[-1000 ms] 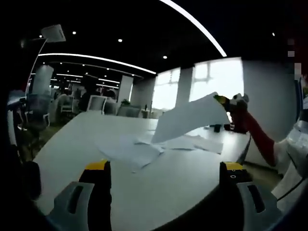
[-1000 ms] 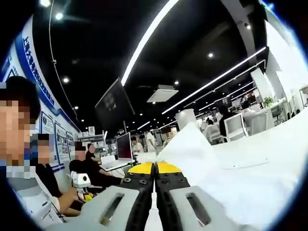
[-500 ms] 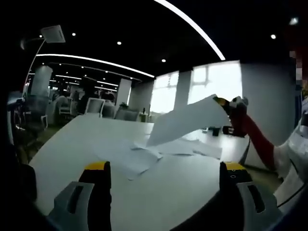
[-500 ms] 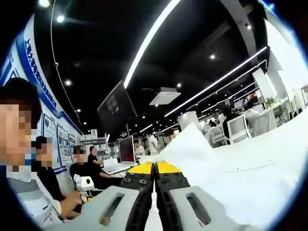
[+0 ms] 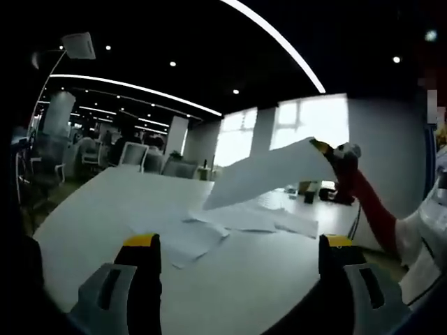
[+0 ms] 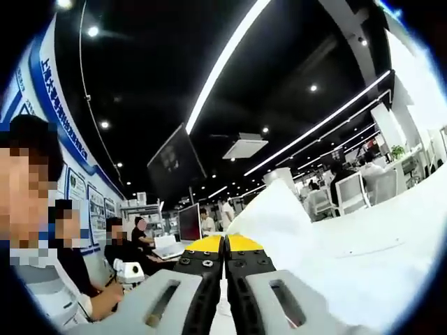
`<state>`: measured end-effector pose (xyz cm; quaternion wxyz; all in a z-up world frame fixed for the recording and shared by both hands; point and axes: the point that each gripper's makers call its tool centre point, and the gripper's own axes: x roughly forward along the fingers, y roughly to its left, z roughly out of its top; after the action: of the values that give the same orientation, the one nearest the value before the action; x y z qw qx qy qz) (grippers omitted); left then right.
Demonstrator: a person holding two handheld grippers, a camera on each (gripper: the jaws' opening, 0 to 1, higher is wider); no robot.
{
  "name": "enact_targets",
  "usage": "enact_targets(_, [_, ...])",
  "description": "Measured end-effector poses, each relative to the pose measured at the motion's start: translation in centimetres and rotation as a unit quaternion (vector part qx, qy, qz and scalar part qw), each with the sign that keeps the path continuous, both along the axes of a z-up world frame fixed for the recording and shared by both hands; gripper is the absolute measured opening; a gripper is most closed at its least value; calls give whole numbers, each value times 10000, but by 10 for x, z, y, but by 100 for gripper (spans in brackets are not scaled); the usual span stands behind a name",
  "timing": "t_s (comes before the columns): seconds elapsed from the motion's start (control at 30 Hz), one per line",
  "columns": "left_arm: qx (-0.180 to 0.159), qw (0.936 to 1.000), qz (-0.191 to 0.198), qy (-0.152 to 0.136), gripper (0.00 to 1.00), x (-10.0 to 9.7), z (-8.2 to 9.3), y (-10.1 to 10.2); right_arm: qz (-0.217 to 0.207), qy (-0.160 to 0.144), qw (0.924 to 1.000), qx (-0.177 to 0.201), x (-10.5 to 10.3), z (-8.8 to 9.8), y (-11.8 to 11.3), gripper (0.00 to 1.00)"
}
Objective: Organize the stack of printing papers by aligning and flattening the scattered papers on the table
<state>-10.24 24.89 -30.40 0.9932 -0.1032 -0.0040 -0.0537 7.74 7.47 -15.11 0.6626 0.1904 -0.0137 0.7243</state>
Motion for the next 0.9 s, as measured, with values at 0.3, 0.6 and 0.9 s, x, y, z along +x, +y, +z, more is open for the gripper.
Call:
enact_targets(0.3, [-29, 10000, -65, 12, 96, 6, -1, -3, 28, 19, 10000, 56, 0, 2, -1, 0])
enact_targets(0.6, [-222, 9994, -259, 0, 96, 13, -2, -10, 50, -12, 10000, 74, 1, 5, 1, 0])
enact_targets(0.9, [-307, 9988, -380, -20, 96, 19, -1, -17, 122, -41, 9999, 85, -1, 6, 6, 0])
